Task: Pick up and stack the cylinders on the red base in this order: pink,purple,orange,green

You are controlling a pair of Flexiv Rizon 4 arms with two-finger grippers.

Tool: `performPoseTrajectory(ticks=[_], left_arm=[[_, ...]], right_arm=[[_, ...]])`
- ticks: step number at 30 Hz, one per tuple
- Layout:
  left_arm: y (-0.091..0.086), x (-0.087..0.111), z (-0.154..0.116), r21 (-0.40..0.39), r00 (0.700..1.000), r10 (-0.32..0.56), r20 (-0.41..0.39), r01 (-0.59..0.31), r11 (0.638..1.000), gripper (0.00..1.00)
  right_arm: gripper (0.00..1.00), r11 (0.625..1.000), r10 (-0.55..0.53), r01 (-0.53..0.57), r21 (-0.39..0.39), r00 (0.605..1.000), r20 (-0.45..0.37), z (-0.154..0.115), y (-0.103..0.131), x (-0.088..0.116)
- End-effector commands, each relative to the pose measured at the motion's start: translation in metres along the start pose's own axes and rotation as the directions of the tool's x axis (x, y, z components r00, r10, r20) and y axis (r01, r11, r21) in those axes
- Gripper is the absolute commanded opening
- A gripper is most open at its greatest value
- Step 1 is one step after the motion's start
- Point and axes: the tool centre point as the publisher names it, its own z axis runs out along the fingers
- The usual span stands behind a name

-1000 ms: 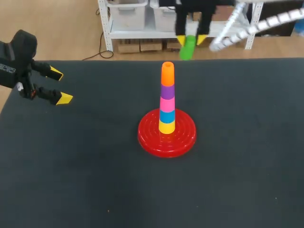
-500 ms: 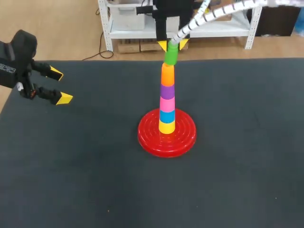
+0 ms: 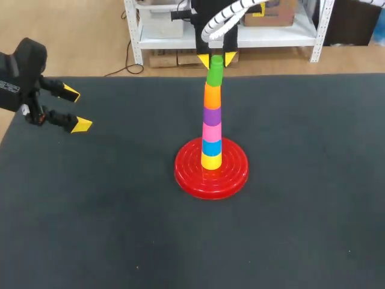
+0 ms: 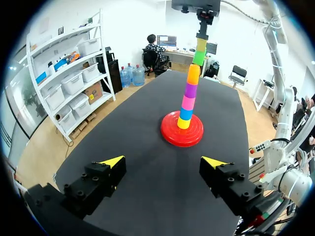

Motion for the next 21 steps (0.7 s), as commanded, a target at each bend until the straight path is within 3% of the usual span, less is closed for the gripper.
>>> performPoseTrajectory(ticks=[1,11,21], left_arm=[[0.001,0.001,0.001,0.001,1.0,0.001,0.001,-0.001,1.0,1.0],[0.001,0.001,0.001,0.001,1.0,0.001,0.001,-0.001,1.0,1.0],[0.001,0.001,0.001,0.001,1.0,0.001,0.001,-0.001,1.0,1.0]], right_arm=[[0.0,1.0,0.003,-0.003,-0.001,1.0,-0.004,0.003,0.0,-0.001],[0.0,1.0,0.011,-0.011,0.01,1.0,-0.01,0.009,0.003,-0.005],[0.0,1.0,0.017,-0.015,0.015,0.997,-0.073,0.012,0.008,-0.012]])
